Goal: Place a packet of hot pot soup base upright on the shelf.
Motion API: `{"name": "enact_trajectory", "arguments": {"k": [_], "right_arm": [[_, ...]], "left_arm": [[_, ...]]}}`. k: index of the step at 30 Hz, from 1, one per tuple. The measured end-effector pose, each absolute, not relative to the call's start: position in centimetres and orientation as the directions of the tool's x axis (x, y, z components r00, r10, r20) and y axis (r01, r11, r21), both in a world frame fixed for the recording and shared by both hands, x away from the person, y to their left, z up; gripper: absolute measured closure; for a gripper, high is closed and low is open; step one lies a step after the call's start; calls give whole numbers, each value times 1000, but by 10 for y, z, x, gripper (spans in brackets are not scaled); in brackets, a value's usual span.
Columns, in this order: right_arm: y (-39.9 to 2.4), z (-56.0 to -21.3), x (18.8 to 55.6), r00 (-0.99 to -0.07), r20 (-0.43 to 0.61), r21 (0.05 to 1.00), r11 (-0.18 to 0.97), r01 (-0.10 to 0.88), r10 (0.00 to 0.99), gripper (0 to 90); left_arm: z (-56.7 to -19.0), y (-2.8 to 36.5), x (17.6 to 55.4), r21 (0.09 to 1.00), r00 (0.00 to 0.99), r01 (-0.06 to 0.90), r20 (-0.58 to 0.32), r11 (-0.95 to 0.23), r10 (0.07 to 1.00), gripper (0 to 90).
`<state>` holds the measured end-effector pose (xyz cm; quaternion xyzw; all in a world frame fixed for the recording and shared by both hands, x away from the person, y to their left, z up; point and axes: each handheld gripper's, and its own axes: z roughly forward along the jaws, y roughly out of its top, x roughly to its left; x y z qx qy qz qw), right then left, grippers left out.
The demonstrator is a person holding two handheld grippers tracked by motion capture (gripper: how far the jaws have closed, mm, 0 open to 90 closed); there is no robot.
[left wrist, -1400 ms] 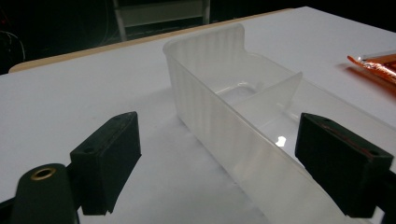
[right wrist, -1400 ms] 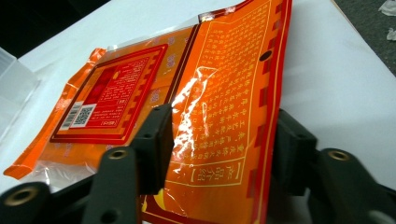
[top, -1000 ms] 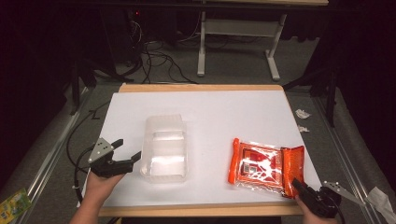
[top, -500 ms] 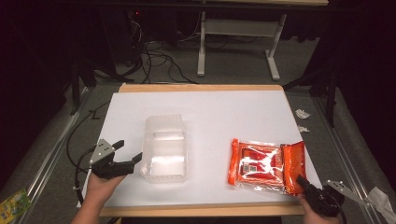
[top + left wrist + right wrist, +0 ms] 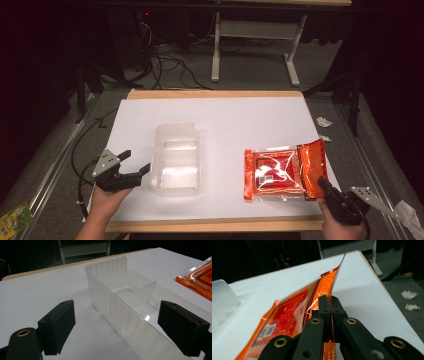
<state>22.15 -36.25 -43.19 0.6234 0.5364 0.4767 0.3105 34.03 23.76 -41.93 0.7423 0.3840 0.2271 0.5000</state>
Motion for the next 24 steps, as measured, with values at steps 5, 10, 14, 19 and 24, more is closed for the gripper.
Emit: {"name": "enact_trajectory", "arguments": {"k": [5,10,14,19,24], "right_arm": [[-352,-416,228,-79,236,924,-198,327,968,900],[-342,-406,238,-117,207,939,-164,301,971,900],[-334,-394,248,-166,181,954,-132,270,969,900],[-319,-377,258,-236,165,965,-108,239,958,900],[-301,-364,263,-306,132,976,-69,206,943,900]], "left_arm": [[-420,240,336,917,599,343,-48,-202,800,151],[-420,243,331,917,595,344,-46,-202,803,151],[-420,245,326,917,593,342,-41,-205,804,152],[-420,247,321,920,585,344,-54,-187,810,151],[-419,247,320,924,584,343,-67,-170,809,151]]}}
